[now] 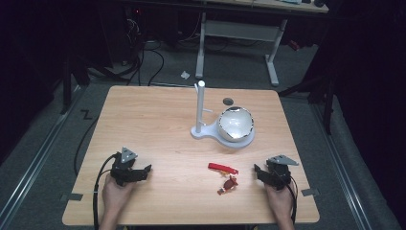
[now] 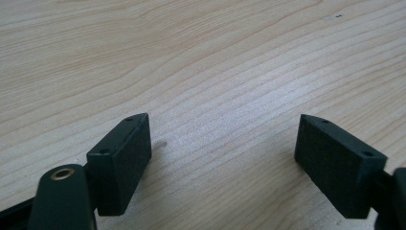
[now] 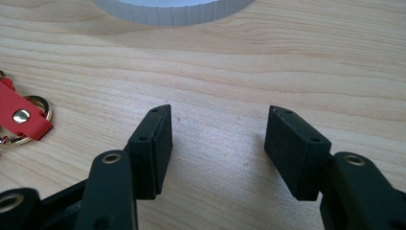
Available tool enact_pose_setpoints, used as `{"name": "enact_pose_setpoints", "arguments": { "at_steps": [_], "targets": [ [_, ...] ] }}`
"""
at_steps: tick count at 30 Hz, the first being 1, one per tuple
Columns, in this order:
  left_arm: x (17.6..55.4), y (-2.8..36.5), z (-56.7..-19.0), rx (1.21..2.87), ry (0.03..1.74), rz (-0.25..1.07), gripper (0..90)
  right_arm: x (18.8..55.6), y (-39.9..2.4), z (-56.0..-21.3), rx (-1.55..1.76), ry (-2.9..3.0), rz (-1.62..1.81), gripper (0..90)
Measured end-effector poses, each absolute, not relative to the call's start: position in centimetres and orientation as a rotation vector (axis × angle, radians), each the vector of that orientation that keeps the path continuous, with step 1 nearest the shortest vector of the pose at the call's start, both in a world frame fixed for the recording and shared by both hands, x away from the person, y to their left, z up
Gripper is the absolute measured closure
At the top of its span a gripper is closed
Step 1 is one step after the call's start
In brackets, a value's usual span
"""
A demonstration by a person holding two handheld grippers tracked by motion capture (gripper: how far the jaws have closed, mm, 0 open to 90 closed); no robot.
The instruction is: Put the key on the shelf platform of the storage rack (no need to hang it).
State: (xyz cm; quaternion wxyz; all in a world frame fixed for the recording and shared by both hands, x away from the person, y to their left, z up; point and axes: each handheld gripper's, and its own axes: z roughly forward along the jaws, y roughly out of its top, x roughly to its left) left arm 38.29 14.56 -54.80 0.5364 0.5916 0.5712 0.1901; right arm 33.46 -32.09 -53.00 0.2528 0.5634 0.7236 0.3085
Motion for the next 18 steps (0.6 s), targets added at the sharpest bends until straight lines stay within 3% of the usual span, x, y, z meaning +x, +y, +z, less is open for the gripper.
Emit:
{"name": "enact_pose_setpoints", "arguments": {
  "at_steps": [18],
  "targets": [
    [38.3,14.56,-54.81,1.406,1.359,0.453,20.5,33.48,-32.1,-53.0,1.527,1.974,0.841,42.2]
  ]
}}
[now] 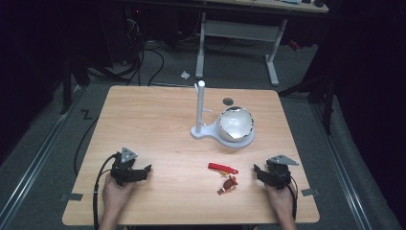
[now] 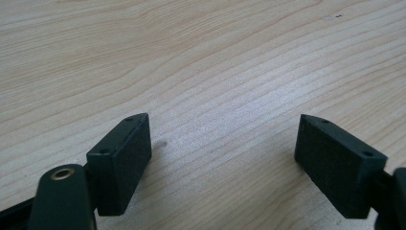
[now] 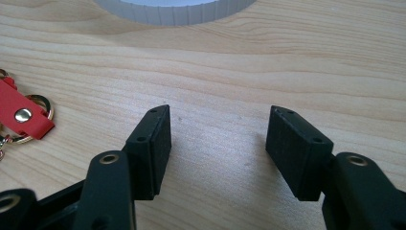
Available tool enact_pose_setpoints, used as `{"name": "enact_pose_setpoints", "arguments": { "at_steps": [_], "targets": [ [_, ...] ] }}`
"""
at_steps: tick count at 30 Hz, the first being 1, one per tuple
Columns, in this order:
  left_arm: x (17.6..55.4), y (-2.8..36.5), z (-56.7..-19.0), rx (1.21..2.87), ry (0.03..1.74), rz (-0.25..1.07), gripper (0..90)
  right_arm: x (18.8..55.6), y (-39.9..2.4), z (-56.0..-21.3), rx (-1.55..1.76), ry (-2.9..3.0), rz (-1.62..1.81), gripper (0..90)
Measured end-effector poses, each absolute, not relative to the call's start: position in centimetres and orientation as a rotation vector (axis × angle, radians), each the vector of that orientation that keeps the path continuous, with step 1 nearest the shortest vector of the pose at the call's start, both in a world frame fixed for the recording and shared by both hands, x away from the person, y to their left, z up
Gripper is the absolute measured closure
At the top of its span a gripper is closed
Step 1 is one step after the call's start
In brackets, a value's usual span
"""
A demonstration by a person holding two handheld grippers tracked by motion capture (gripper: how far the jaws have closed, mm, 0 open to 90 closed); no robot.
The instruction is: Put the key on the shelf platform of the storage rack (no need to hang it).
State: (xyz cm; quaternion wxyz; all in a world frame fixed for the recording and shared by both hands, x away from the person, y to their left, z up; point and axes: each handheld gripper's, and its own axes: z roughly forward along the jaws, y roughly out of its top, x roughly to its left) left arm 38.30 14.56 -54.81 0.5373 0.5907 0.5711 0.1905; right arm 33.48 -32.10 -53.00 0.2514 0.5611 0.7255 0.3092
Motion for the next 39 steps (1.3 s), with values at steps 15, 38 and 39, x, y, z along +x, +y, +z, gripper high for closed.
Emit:
{"name": "enact_pose_setpoints", "arguments": {
  "at_steps": [15,38,39],
  "targets": [
    [38.3,14.6,-54.8,1.405,1.36,0.451,20.5,33.5,-32.1,-52.9,1.535,1.965,0.826,50.2],
    [38.3,14.5,-54.8,1.405,1.36,0.452,20.6,30.7,-29.0,-51.1,1.365,2.1,0.956,64.6],
    [38.3,14.6,-54.8,1.408,1.36,0.452,20.6,30.5,-28.8,-51.0,1.356,2.104,0.96,64.9]
  ]
}}
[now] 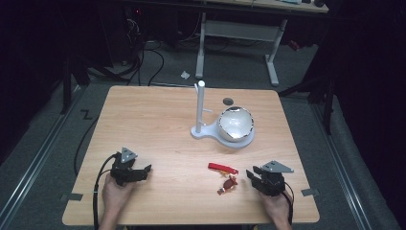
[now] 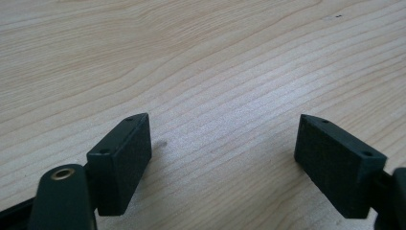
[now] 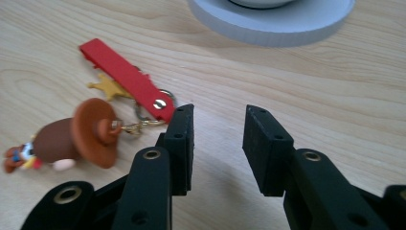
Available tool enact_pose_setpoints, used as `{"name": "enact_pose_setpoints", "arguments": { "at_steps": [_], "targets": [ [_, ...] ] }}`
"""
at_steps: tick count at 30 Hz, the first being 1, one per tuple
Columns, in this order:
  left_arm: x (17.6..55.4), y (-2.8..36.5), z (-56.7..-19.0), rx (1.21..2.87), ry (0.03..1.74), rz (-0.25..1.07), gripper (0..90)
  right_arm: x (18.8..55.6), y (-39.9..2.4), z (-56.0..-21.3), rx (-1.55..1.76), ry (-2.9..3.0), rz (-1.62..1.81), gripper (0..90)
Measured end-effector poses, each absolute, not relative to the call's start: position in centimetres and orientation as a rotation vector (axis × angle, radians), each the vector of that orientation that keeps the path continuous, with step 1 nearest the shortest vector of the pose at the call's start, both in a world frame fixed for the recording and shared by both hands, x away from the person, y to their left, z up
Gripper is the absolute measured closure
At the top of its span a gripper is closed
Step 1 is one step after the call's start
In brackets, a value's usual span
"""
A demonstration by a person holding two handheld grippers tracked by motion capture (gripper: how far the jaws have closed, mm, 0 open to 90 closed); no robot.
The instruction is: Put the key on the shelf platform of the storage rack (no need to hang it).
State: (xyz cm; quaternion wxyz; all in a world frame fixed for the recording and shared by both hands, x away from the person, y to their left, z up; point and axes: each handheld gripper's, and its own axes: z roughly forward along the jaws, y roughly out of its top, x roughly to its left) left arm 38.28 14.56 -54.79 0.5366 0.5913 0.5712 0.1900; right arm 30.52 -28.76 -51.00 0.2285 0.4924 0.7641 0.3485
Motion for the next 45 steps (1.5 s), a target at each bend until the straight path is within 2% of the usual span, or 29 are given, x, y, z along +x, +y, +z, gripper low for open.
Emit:
{"name": "enact_pose_setpoints", "arguments": {
  "at_steps": [18,31,39,45],
  "targets": [
    [38.3,14.6,-54.8,1.405,1.358,0.451,20.6,29.5,-24.7,-48.8,1.193,2.23,1.078,69.8],
    [38.3,14.6,-54.8,1.405,1.358,0.45,20.7,30.5,-23.3,-49.5,1.184,2.307,1.047,72.9],
    [38.3,14.6,-54.8,1.404,1.362,0.453,20.2,30.7,-23.5,-50.2,1.214,2.31,1.009,77.2],
    [38.4,14.6,-54.8,1.401,1.363,0.455,19.8,30.6,-23.2,-50.3,1.187,2.317,1.007,84.0]
  ]
}}
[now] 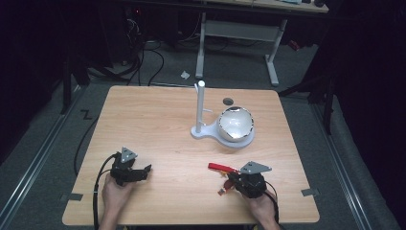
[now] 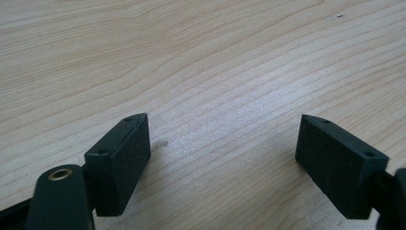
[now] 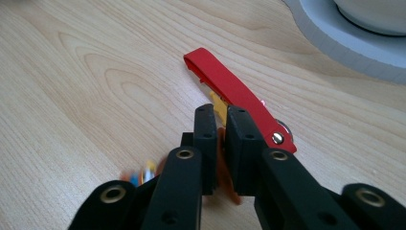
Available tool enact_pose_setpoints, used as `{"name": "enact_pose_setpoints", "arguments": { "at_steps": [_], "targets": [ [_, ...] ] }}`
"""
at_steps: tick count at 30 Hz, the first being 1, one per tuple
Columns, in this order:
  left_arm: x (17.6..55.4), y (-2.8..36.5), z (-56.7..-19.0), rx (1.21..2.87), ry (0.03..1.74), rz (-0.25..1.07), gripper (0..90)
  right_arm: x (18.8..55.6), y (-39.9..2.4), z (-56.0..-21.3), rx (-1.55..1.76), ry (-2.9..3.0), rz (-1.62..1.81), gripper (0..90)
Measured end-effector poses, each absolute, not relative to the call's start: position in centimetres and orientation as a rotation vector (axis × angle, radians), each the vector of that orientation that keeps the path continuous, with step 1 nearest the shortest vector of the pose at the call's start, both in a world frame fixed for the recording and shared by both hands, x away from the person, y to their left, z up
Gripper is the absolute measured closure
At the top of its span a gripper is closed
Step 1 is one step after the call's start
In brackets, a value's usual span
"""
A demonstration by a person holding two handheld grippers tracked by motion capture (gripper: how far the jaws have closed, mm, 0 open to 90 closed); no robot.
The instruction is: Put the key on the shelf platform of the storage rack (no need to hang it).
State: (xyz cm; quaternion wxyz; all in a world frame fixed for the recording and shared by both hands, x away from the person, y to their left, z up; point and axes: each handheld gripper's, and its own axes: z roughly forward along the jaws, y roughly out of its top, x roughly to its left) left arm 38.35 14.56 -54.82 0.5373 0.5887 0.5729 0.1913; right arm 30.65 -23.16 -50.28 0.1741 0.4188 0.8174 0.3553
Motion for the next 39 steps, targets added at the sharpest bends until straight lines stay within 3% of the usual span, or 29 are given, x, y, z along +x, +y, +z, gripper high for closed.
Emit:
{"name": "enact_pose_setpoints", "arguments": {
  "at_steps": [19,39],
  "targets": [
    [38.4,14.6,-54.8,1.402,1.363,0.455,19.8,31.1,-23.5,-48.4,1.161,2.278,1.027,85.6],
    [38.3,14.6,-54.8,1.4,1.362,0.451,19.9,32.9,-23.8,-42.5,1.064,2.202,1.059,85.8]
  ]
}}
